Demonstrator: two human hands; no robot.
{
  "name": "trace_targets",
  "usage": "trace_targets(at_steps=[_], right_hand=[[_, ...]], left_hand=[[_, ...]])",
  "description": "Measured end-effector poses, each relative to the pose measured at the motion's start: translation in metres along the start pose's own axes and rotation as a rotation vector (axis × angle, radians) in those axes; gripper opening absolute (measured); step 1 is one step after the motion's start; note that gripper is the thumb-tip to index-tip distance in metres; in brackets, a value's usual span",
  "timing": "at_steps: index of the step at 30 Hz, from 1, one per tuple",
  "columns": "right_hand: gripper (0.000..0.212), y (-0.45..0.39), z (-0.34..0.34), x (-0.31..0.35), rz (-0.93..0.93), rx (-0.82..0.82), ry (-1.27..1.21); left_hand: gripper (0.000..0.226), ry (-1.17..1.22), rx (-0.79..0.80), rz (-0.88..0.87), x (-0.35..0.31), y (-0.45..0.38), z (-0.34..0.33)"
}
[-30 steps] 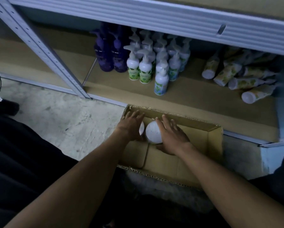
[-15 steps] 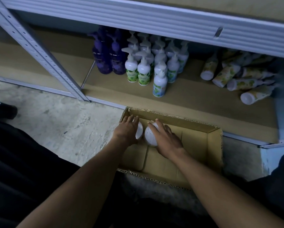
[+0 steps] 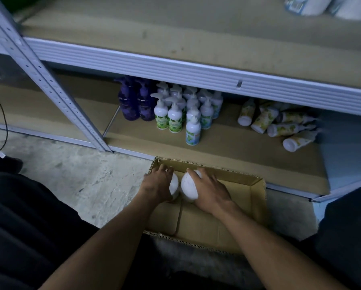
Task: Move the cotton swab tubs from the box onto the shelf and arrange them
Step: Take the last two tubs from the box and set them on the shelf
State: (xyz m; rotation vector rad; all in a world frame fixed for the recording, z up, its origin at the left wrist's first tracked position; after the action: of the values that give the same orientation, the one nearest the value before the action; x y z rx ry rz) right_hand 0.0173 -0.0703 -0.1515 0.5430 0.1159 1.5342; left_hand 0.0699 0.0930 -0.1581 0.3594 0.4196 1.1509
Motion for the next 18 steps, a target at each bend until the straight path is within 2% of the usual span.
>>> trace_targets(at_steps=[4, 8, 11, 14, 18], right_hand=[[0.094, 0.015, 0.032, 0.004, 0.020, -0.067, -0.059], [0.088, 0.033, 0.063, 0.007, 0.065, -0.129, -0.079], [0.091, 0.047, 0.084, 0.007, 0.085, -0.153, -0.106], [0.092, 0.061, 0.105, 0.009, 0.111, -0.169, -0.104], [0.076, 0.082, 0.142, 0.015, 0.144, -0.180, -0.122]], left_hand=[[0.098, 0.084, -0.056, -0.010, -0.013, 0.020, 0.028], [0.106, 0.047, -0.111, -0.053, -0.023, 0.038, 0.057], [0.109, 0.031, -0.158, -0.071, -0.031, 0.057, 0.086], [0.103, -0.003, -0.207, -0.110, -0.041, 0.083, 0.118], [0.088, -0.028, -0.299, -0.157, -0.051, 0.118, 0.163]])
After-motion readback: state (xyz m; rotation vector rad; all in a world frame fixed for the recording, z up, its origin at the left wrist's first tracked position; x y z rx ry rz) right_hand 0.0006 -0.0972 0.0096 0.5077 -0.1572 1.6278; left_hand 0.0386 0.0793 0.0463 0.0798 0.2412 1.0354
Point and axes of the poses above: each hand's wrist, its own y-axis away from the middle knuckle, its own z-axis out of the back of the hand, x = y × z, the point moved 3 cm from there along -y, towards the middle knuckle, and after that the axes turned 2 degrees about -z, right-handed, at the moved point
